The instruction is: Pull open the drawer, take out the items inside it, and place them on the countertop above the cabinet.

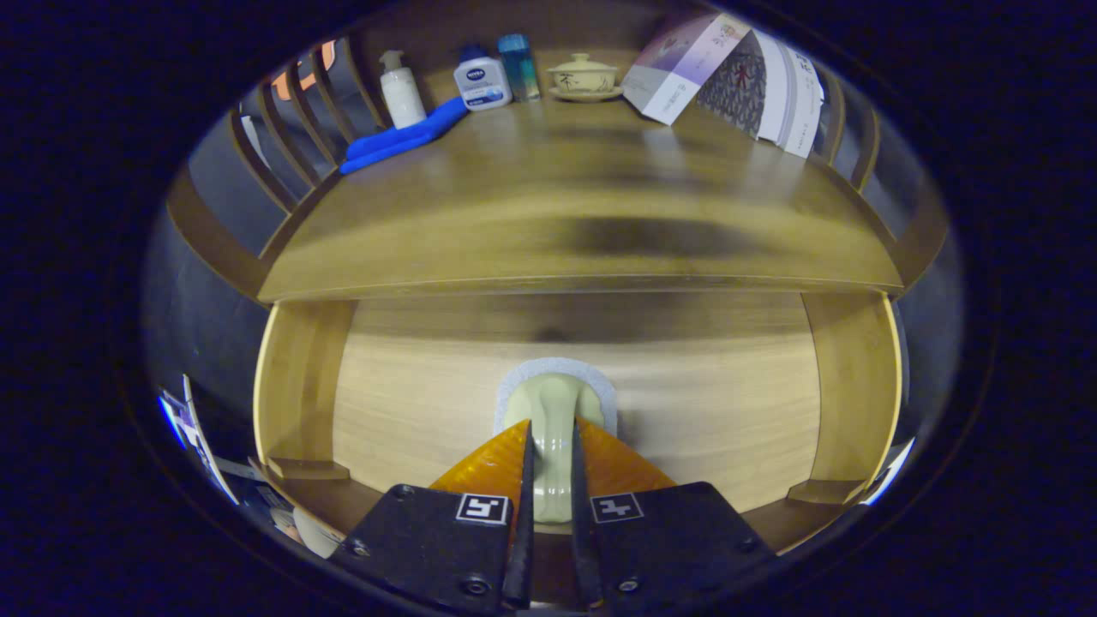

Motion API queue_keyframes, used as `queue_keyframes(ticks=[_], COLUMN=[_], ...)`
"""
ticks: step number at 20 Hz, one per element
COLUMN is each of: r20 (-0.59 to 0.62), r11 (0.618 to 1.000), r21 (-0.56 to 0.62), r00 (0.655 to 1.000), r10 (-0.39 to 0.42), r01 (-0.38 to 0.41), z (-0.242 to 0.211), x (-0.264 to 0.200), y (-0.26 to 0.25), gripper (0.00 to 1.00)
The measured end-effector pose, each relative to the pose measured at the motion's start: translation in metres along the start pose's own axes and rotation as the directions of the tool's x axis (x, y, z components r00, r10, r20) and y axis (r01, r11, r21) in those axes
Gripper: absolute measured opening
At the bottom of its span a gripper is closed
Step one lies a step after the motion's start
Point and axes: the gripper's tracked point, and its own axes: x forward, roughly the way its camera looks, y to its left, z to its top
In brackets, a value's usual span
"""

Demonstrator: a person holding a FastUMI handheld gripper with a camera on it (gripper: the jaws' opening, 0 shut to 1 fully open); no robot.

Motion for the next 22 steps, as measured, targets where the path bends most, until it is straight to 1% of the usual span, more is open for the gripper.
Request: queue_keyframes(ticks=[4, 7, 9, 12, 16, 19, 22], r20=[0.043, 0.083, 0.121, 0.167, 0.156, 0.154, 0.155], r11=[0.999, 0.996, 0.996, 0.997, 0.998, 0.998, 0.998], r21=[-0.024, -0.05, -0.044, -0.028, 0.04, 0.059, 0.057], r00=[0.998, 0.994, 0.989, 0.983, 0.987, 0.988, 0.988], r10=[0.049, 0.072, 0.086, 0.072, 0.047, 0.012, -0.004], r01=[-0.048, -0.068, -0.082, -0.068, -0.054, -0.021, -0.004], z=[0.006, 0.018, 0.037, 0.068, 0.102, 0.126, 0.151], x=[-0.037, -0.066, -0.081, -0.099, -0.091, -0.075, -0.06], y=[0.01, 0.013, 0.017, 0.015, 0.008, 0.002, 0.005], gripper=[0.22, 0.22, 0.22, 0.22, 0.22, 0.22, 0.22])
